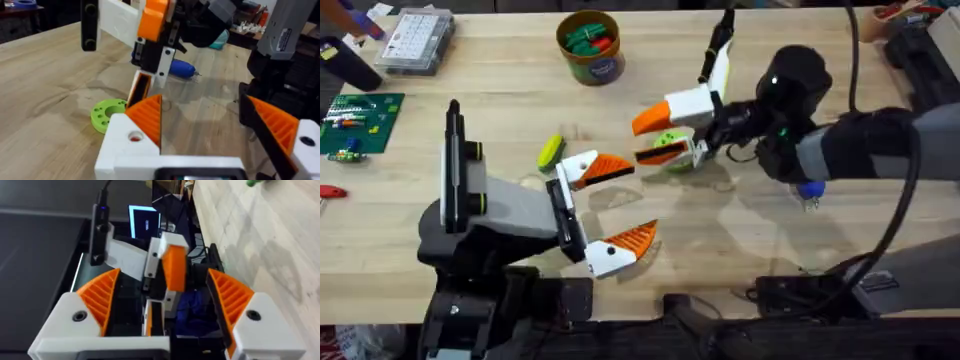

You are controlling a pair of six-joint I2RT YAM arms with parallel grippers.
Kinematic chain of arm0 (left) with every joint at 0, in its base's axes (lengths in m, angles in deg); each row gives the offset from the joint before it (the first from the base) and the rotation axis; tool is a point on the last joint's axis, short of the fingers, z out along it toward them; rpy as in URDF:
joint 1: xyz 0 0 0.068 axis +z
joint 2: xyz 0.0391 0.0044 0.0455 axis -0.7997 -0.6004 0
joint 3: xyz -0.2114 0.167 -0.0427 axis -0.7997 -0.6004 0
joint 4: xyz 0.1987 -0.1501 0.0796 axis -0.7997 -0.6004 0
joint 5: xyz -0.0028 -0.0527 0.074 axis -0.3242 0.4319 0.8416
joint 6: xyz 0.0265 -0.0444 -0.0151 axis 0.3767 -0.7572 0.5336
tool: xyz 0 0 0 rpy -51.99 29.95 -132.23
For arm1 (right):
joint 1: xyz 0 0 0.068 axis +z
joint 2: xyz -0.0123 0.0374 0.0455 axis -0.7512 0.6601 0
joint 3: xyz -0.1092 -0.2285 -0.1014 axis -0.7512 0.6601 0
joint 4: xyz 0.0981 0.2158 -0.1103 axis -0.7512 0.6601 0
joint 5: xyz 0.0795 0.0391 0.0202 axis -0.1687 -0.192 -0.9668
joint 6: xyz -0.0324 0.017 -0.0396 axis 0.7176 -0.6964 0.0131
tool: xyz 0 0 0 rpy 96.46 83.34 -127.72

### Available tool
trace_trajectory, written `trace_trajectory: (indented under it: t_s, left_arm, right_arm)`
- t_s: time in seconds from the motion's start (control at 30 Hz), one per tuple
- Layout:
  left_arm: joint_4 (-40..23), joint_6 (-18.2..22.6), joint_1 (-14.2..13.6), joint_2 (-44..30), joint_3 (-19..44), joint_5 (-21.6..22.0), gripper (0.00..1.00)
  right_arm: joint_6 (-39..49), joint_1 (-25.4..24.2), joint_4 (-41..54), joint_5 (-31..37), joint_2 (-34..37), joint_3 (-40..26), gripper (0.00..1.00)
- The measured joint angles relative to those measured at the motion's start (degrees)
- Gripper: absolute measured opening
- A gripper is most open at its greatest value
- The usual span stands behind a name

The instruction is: Pick up the gripper from the table and insert it into the empty holder that is missing its gripper. Then pick up a screw, insert it into the mounting hole, and use the screwdriver to tighten it. Finally, clean up the table by picking up the vegetable and placing it into the bucket.

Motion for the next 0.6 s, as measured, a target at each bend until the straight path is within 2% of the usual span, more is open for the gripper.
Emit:
trace_trajectory:
  t_s: [0.23,0.33,0.6]
  left_arm:
    - [0.0,0.0,0.0,0.0,0.0,0.0,0.986]
    - [0.0,0.0,0.0,0.0,0.0,0.0,0.986]
    - [0.0,0.0,0.0,0.0,0.0,0.0,0.986]
  right_arm:
    - [1.2,0.1,0.0,3.8,-0.1,7.4,0.996]
    - [1.3,1.8,-0.4,6.4,-0.1,7.9,0.995]
    - [0.8,5.3,-1.4,7.9,-0.1,7.0,0.995]
